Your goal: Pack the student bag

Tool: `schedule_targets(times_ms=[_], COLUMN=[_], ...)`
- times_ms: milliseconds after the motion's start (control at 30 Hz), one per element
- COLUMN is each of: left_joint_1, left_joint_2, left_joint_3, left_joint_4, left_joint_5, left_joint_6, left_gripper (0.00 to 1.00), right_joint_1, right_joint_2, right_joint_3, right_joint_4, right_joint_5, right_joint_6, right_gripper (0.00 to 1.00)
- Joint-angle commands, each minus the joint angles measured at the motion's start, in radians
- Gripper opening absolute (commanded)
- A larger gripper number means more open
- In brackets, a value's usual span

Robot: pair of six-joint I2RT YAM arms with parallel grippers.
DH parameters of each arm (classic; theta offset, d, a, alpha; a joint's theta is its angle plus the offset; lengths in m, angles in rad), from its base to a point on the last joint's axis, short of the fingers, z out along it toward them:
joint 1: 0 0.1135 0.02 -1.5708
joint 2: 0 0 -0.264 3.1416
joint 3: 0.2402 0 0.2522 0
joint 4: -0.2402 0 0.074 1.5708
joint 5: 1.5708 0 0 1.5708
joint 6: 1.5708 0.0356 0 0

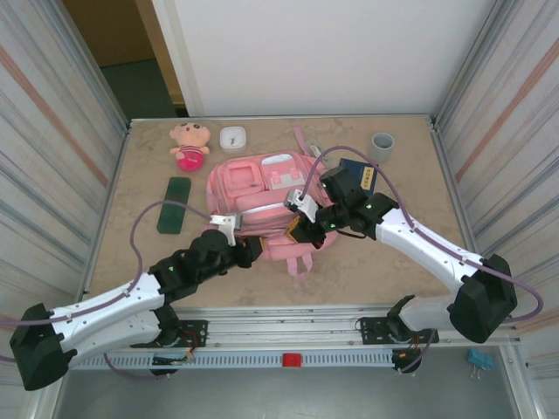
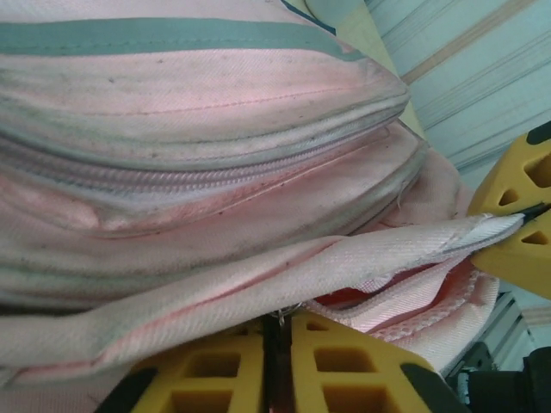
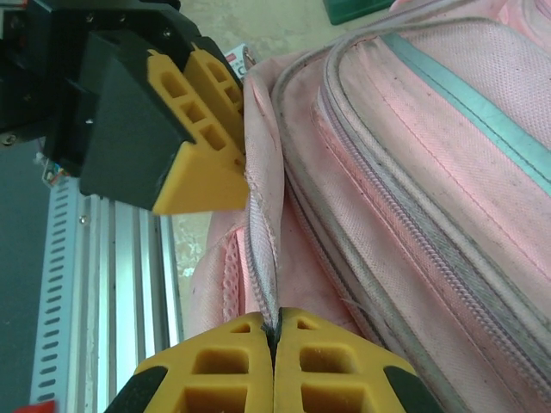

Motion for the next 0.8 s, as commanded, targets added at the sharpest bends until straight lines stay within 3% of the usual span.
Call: schedule_targets(times_ms=[0, 300, 433, 567, 767], left_joint_1=[0.010, 0.012, 0.052, 0.165, 0.408], left_joint_2=[-0.052, -0.157, -0.170, -0.165, -0.122], left_joint_3=[-0.001, -0.089, -0.106, -0.136, -0.172], left_joint_4=[-0.096, -0.161, -0.182, -0.124, 0.027], left_joint_5=[-0.099, -0.163, -0.207, -0.169, -0.025], left_joint_6=[0.023, 0.159, 0.181, 0.201, 0.244], left_gripper=[0.03, 0.00, 0.00, 0.00, 0.00], right_joint_1=[-0.029, -0.076, -0.083, -0.094, -0.146], right_joint_2=[-0.057, -0.088, -0.114, -0.153, -0.229], right_joint_3=[0.039, 0.045, 0.060, 0.082, 0.086], right_joint_4=[0.035, -0.017, -0.025, -0.044, -0.107], right_joint_5=[-0.070, -0.076, -0.122, -0.173, -0.309], right_joint_6=[0.002, -0.035, -0.041, -0.077, -0.196], right_gripper=[0.00, 0.00, 0.00, 0.00, 0.00])
